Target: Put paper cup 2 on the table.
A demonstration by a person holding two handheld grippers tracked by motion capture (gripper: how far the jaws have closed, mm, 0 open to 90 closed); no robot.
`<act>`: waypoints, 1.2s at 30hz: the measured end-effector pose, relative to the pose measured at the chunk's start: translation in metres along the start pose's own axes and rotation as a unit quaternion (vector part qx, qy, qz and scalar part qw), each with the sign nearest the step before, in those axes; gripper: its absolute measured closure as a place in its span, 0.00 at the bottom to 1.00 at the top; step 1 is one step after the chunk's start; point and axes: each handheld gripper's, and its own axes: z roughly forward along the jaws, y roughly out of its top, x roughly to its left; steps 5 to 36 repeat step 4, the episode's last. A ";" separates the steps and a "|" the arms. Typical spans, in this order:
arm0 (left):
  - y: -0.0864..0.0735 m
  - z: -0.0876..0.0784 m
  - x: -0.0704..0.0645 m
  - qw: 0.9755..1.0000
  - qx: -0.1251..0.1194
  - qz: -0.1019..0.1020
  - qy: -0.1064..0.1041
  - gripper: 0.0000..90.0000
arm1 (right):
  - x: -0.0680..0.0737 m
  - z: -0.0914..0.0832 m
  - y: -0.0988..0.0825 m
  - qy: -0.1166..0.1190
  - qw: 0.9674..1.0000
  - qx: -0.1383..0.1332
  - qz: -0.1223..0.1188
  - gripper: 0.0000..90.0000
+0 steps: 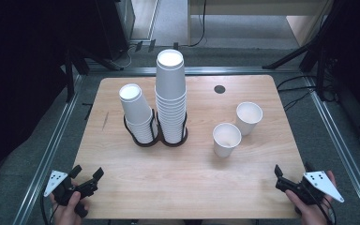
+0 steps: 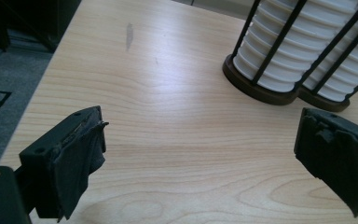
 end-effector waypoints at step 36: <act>0.001 -0.001 0.002 1.000 -0.010 -0.008 -0.003 0.03 | -0.001 0.000 -0.002 -0.006 1.000 0.001 0.002 0.00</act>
